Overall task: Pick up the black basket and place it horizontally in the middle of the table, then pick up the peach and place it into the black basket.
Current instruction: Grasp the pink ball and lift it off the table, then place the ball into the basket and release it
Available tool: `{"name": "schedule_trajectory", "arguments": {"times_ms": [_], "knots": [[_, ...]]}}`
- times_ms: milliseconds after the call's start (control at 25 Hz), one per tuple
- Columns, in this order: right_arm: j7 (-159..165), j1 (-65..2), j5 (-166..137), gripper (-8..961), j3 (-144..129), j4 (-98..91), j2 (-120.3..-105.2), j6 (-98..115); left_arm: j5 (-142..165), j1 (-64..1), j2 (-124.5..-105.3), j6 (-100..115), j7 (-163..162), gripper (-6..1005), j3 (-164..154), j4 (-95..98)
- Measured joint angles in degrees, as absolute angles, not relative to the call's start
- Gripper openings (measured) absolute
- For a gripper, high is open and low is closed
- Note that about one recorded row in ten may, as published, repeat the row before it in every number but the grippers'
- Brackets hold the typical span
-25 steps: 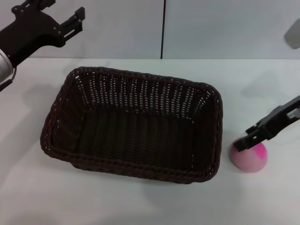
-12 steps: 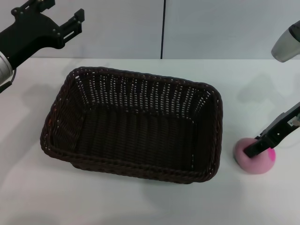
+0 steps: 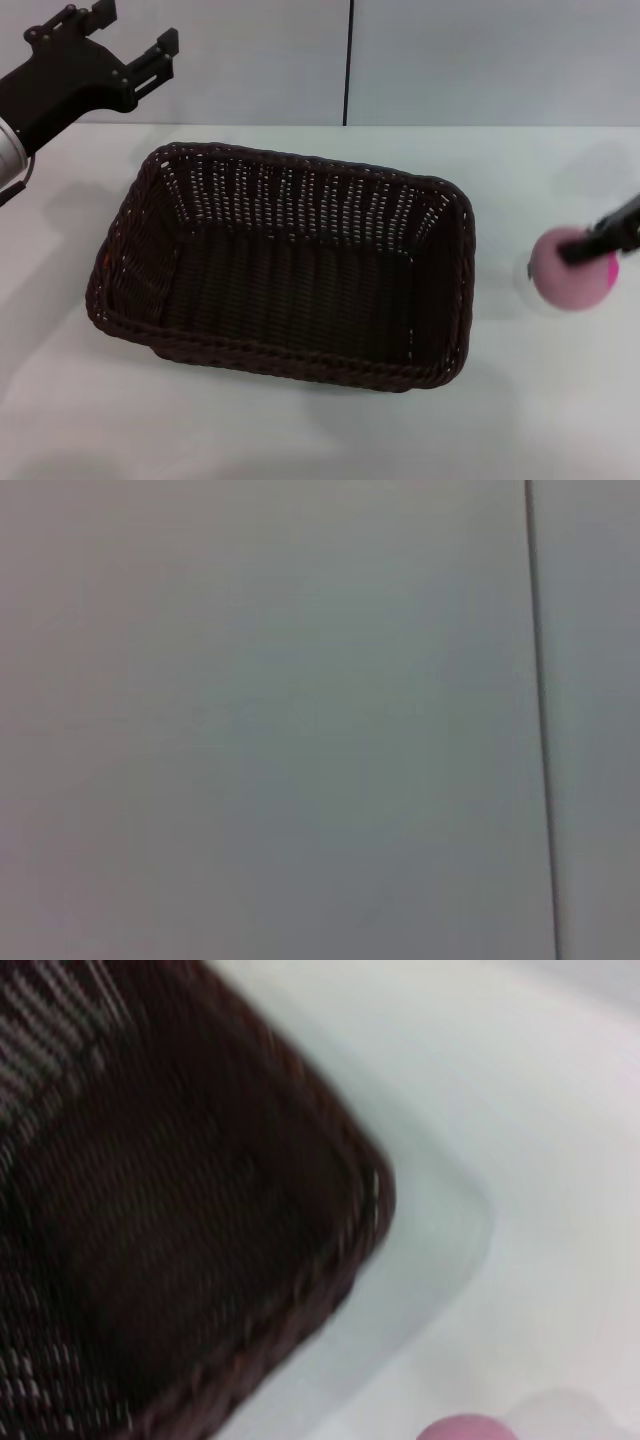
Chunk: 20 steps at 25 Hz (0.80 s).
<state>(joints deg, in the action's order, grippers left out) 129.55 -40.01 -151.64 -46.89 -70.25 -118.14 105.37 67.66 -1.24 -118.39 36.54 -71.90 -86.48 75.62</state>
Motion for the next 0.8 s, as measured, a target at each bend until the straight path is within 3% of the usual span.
{"name": "schedule_trajectory", "arguments": {"times_ms": [360, 760, 800], "knots": [[134.14, -36.4, -132.98, 205, -48.24, -95.7, -118.69, 114.18, 67.66, -1.35, -118.42, 38.25, -71.83, 741, -86.43, 75.58], [131.93, -43.06, -124.0, 126, -62.85, -73.32, -118.51, 98.56, 61.25, -1.24, -118.38, 46.69, -68.46, 741, -85.25, 70.59], [130.8, -44.08, -123.99, 152, -62.82, -70.35, -118.52, 97.78, 59.33, -1.2, -118.34, 48.59, -66.88, 741, -84.79, 69.14]]}}
